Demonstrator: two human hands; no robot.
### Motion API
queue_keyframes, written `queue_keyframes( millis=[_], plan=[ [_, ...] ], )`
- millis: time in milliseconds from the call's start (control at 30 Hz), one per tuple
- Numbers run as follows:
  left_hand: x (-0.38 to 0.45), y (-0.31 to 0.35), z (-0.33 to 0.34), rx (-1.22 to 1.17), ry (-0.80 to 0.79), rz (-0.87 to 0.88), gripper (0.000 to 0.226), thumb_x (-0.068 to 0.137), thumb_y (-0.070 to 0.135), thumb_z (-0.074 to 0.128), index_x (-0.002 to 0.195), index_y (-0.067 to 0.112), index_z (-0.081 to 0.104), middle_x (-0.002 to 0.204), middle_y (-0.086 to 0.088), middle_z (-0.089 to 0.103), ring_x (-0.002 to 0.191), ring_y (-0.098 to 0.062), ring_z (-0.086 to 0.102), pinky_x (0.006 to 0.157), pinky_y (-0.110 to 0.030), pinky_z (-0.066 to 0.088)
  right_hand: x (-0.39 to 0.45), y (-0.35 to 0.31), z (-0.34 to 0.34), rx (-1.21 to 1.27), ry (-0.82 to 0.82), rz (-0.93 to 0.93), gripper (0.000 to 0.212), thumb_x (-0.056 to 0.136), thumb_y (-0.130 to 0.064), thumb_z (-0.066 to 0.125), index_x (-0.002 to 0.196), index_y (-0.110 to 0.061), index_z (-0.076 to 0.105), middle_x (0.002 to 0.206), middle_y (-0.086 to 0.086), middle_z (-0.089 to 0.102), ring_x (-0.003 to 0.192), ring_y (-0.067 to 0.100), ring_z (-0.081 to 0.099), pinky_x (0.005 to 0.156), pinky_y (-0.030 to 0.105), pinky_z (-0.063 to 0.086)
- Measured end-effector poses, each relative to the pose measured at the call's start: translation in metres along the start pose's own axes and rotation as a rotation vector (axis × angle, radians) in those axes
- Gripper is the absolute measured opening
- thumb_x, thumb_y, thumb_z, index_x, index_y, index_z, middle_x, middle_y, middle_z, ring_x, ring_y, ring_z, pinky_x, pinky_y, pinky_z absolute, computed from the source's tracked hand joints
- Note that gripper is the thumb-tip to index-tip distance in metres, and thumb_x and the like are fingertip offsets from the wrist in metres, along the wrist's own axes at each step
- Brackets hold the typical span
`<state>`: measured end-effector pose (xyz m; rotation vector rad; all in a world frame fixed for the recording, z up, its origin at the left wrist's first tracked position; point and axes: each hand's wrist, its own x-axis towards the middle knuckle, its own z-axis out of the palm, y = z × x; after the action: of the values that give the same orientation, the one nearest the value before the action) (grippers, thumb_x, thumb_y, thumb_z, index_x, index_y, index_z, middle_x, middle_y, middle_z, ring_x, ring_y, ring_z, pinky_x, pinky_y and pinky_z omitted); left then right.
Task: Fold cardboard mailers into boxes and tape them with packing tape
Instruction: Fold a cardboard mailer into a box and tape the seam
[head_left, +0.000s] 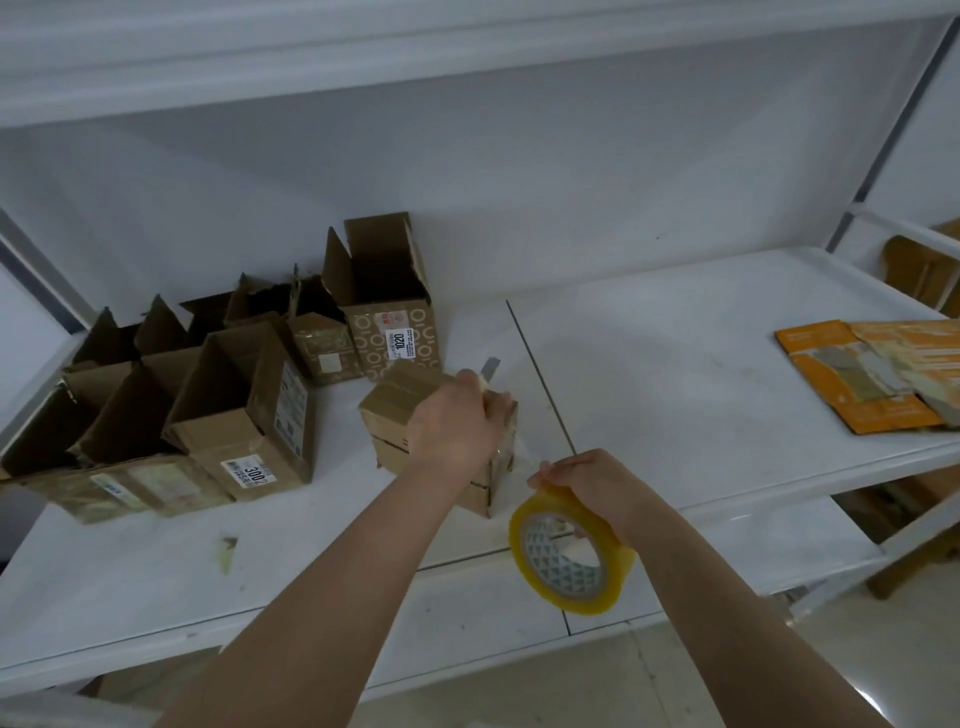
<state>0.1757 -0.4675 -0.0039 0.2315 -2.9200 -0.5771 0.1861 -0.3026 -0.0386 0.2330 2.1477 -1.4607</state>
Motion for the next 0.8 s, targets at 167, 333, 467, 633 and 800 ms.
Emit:
queue_keyframes(
  millis=[167,333,467,633,800],
  plan=[
    [-0.004,0.008,0.009,0.164,-0.006,0.08,0.04,0.088,0.05,0.057,0.103,0.014,0.047,0.089,-0.003,0.055,0.083,-0.026,0.063,0.056,-0.031,0.044,-0.003,0.006,-0.006,-0.003,-0.003,-0.009,0.022,0.093,-0.034,0.063,0.087,-0.02,0.079,0.087,0.013,0.074,0.062,0.021,0.065,0.045,0.02,0.047],
    [0.001,0.001,0.005,0.151,-0.04,0.104,0.046,0.086,0.051,0.061,0.107,0.012,0.046,0.1,-0.007,0.056,0.088,-0.027,0.061,0.061,-0.032,0.041,0.001,0.003,-0.01,-0.013,0.047,-0.132,0.023,0.093,-0.037,0.062,0.081,-0.029,0.08,0.081,-0.002,0.074,0.072,0.016,0.069,0.064,0.029,0.056],
    [0.005,-0.006,-0.005,0.048,-0.107,0.153,0.034,0.092,0.048,0.055,0.096,0.015,0.048,0.09,-0.003,0.054,0.079,-0.021,0.055,0.061,-0.033,0.039,0.005,0.004,-0.006,-0.084,0.069,-0.166,0.023,0.091,-0.042,0.062,0.075,-0.036,0.077,0.084,-0.004,0.074,0.079,0.019,0.07,0.082,0.038,0.058],
    [0.007,-0.004,-0.025,-0.057,-0.394,0.283,0.039,0.102,0.028,0.04,0.065,0.021,0.051,0.072,-0.002,0.053,0.072,-0.018,0.053,0.063,-0.031,0.035,0.005,0.0,-0.01,-0.127,0.096,-0.205,0.023,0.091,-0.044,0.059,0.076,-0.037,0.076,0.087,0.001,0.075,0.077,0.025,0.072,0.079,0.038,0.059],
    [0.002,0.004,-0.021,0.186,-0.488,0.297,0.042,0.1,0.031,0.044,0.059,0.022,0.045,0.078,-0.003,0.039,0.087,-0.025,0.049,0.069,-0.03,0.033,0.003,0.001,-0.008,-0.255,0.136,-0.217,0.027,0.092,-0.048,0.054,0.102,-0.034,0.075,0.098,-0.004,0.071,0.09,0.018,0.066,0.091,0.041,0.052]
  ],
)
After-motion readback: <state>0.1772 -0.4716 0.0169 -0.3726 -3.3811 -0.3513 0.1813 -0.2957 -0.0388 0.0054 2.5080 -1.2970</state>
